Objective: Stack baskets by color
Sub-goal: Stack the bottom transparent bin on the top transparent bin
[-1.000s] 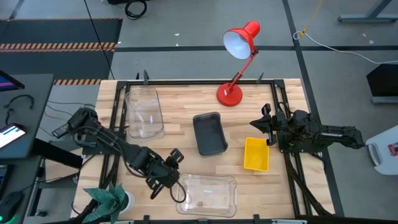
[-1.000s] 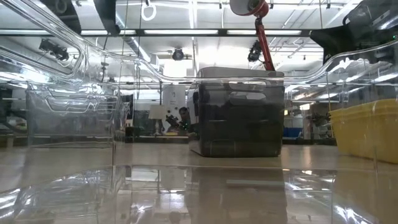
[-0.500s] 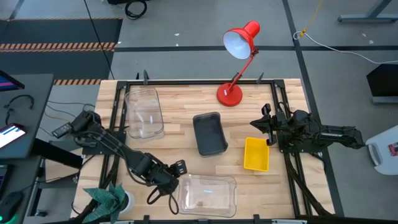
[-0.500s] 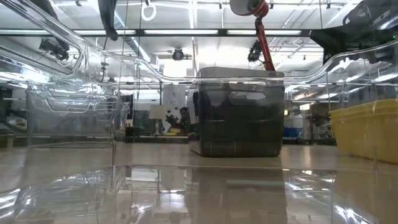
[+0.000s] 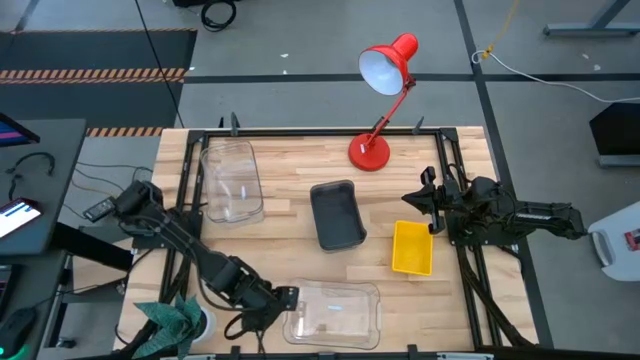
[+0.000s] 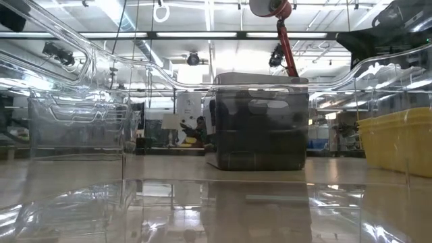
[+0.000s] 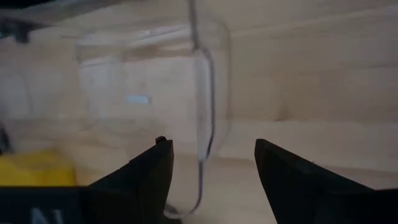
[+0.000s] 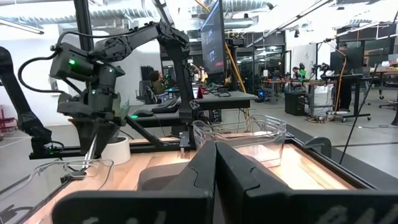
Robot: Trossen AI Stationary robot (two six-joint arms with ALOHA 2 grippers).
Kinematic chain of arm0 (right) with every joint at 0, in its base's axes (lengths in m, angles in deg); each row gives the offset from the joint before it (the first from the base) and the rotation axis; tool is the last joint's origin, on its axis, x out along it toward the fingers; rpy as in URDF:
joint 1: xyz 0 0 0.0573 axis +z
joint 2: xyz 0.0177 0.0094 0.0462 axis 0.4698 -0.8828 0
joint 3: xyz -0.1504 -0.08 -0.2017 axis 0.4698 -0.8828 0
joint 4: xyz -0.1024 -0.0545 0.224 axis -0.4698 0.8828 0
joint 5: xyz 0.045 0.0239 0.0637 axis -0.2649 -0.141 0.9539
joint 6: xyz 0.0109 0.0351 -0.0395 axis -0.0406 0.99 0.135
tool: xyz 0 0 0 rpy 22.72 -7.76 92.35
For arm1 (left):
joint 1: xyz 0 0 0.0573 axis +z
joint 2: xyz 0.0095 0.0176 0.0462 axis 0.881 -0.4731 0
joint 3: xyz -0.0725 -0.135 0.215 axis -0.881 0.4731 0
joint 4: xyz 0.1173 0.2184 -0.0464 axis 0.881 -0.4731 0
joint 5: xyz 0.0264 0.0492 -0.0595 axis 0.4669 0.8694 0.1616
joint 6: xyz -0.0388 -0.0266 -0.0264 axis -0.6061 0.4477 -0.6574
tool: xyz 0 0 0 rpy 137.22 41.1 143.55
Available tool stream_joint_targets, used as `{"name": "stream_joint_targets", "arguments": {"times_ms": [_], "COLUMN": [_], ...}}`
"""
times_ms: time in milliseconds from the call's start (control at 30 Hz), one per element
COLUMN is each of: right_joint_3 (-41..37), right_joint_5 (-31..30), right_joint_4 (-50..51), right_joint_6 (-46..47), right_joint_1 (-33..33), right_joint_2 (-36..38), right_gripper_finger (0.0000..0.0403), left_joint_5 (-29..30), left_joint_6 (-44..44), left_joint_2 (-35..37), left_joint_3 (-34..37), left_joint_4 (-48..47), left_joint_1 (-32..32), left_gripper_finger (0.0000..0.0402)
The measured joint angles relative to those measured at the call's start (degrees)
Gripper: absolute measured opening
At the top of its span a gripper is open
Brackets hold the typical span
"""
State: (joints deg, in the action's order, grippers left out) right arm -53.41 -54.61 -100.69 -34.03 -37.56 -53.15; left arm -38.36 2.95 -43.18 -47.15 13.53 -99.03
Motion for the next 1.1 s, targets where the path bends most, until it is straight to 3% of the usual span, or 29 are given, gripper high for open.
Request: {"name": "stream_joint_targets", "arguments": {"times_ms": [333, 433, 700, 1100], "right_joint_3": [0.00, 0.00, 0.00, 0.00], "right_joint_5": [-0.02, -0.02, 0.00, -0.02], "right_joint_4": [-0.01, 0.01, -0.01, -0.34], "right_joint_6": [0.01, 0.01, 0.00, -0.02], "right_joint_1": [0.00, 0.00, 0.02, 0.00], "right_joint_2": [-0.04, -0.04, -0.04, -0.03], "right_gripper_finger": [0.0016, 0.0016, 0.0016, 0.0016], "left_joint_5": [-3.10, -6.67, -11.56, -13.46], "left_joint_6": [8.71, 8.91, 9.28, 12.45], "left_joint_2": [-5.73, -7.03, -9.67, -12.44], "left_joint_3": [0.01, 0.01, 0.04, 0.08], "left_joint_4": [2.39, 2.43, 2.87, 1.50], "left_joint_1": [1.45, 2.23, 4.28, 5.28], "left_gripper_finger": [0.0225, 0.0217, 0.0178, 0.0093]}}
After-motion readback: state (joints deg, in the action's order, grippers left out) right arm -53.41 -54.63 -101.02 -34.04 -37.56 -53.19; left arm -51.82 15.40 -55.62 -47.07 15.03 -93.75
